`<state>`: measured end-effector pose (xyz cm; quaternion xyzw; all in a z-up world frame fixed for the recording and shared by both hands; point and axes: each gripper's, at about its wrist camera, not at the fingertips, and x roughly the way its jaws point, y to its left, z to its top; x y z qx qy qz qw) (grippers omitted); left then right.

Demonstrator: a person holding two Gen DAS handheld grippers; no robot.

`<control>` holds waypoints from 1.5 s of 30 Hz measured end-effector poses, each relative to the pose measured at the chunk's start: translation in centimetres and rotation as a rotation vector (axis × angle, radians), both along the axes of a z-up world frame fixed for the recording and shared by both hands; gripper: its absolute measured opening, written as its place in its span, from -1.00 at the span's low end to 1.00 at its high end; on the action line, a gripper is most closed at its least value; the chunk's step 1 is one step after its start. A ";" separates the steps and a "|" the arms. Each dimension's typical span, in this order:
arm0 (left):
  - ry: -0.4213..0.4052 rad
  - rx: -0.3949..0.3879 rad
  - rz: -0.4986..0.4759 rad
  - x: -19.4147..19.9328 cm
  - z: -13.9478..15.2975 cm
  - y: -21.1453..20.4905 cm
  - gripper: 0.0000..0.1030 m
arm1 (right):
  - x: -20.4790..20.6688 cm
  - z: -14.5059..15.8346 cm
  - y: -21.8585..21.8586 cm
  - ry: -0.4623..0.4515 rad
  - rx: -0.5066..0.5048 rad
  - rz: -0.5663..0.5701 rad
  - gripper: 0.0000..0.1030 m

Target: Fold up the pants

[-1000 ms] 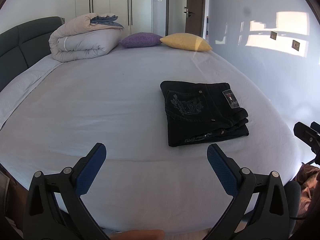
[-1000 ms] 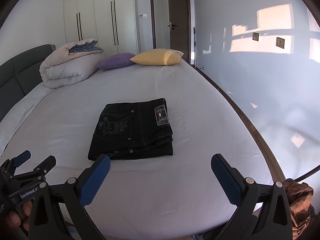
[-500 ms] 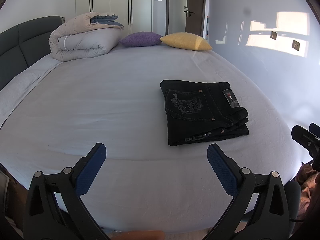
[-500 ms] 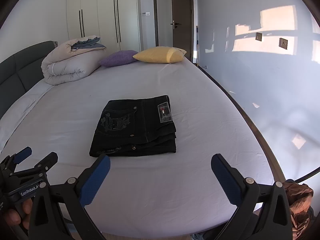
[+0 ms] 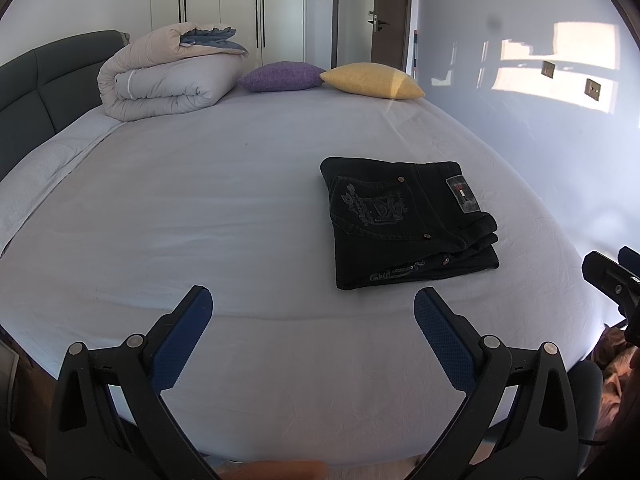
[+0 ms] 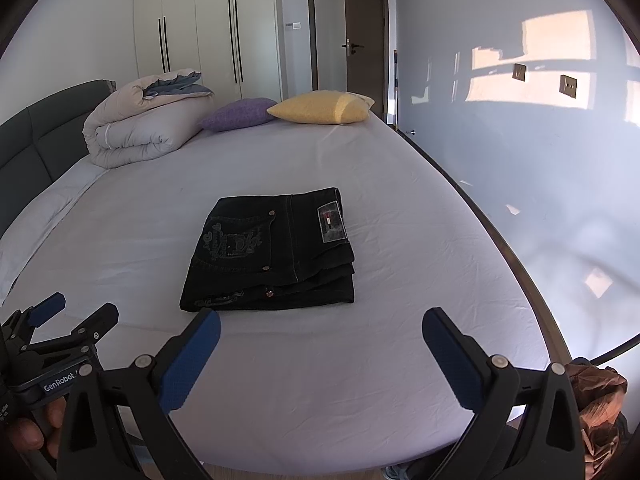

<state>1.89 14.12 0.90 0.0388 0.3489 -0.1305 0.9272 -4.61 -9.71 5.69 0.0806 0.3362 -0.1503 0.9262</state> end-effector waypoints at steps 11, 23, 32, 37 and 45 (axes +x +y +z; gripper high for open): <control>0.002 0.003 0.003 -0.1 -0.5 -0.1 1.00 | 0.0 -0.2 0.1 0.002 0.000 0.002 1.00; 0.003 0.004 0.002 0.0 -0.5 0.1 1.00 | 0.1 -0.4 0.1 0.005 0.003 0.003 1.00; 0.006 0.005 0.015 -0.2 -0.9 0.6 1.00 | 0.1 -0.4 0.1 0.005 0.003 0.003 1.00; 0.007 0.007 0.018 -0.3 -0.9 0.7 1.00 | 0.2 -0.4 0.0 0.006 0.003 0.003 1.00; 0.006 0.008 0.018 -0.2 -0.8 0.7 1.00 | 0.1 -0.6 0.0 0.008 0.004 0.004 1.00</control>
